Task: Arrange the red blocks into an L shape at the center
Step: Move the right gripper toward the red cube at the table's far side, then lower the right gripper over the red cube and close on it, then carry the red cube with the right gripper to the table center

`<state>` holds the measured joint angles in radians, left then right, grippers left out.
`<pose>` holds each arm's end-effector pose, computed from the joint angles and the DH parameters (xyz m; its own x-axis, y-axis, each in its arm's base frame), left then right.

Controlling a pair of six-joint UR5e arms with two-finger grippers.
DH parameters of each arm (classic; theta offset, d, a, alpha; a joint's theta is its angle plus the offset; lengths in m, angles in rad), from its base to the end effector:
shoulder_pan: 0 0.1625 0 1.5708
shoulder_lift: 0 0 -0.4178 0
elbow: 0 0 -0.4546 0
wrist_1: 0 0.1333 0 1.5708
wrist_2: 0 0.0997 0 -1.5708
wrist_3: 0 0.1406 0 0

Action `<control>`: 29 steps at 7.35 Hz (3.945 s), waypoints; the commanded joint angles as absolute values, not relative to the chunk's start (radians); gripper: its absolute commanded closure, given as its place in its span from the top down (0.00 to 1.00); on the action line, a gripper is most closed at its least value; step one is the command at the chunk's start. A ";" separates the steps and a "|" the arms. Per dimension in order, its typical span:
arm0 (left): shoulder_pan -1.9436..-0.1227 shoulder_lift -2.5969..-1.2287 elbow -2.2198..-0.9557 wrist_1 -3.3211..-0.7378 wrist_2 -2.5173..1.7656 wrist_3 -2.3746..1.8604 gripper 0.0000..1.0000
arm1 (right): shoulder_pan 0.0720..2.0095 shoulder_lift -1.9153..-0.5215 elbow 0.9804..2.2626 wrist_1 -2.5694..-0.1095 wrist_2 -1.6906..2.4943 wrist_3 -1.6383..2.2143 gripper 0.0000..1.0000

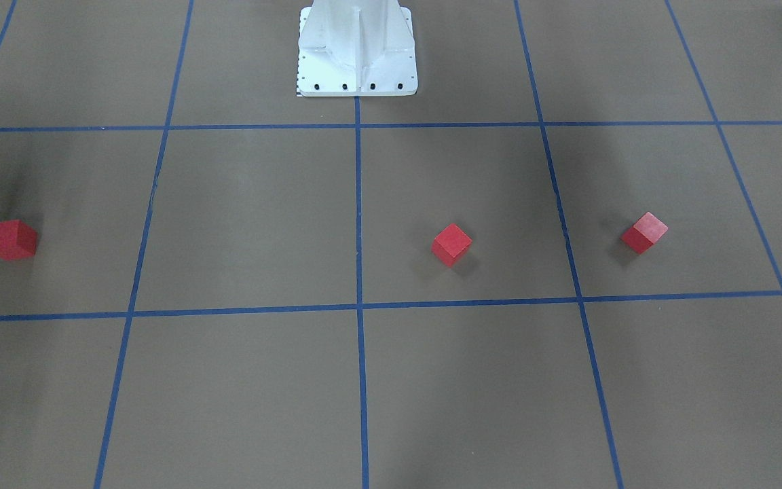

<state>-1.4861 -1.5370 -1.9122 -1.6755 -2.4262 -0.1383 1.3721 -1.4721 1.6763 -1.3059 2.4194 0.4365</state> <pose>0.0192 -0.5478 0.4870 0.6327 0.2276 -0.7402 0.0098 0.9534 0.3016 -0.0946 -0.6106 0.5239 0.6010 -0.0499 0.7977 -0.0861 0.9882 0.1267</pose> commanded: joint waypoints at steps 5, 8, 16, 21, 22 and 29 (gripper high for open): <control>-1.482 -1.529 -1.813 -1.637 -2.437 -0.138 1.00 | 1.269 -1.555 1.741 -1.496 2.307 0.173 1.00; -1.482 -1.525 -1.815 -1.638 -2.437 -0.137 1.00 | 1.203 -1.572 1.726 -1.480 2.318 0.164 1.00; -1.480 -1.525 -1.827 -1.638 -2.447 -0.137 1.00 | 1.069 -1.560 1.603 -1.252 2.299 0.391 0.99; -1.480 -1.517 -1.830 -1.640 -2.447 -0.137 1.00 | 1.037 -1.562 1.574 -1.247 2.244 0.393 0.77; -1.480 -1.517 -1.830 -1.641 -2.447 -0.137 1.00 | 1.037 -1.562 1.568 -1.247 2.246 0.393 0.36; -1.477 -1.508 -1.845 -1.673 -2.451 -0.137 1.00 | 0.886 -1.271 1.690 -1.266 2.247 0.894 0.00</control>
<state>-1.4787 -1.5105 -1.8446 -1.6607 -2.4496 -0.1365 0.9646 -1.3979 1.6799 -1.2619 2.2533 0.6997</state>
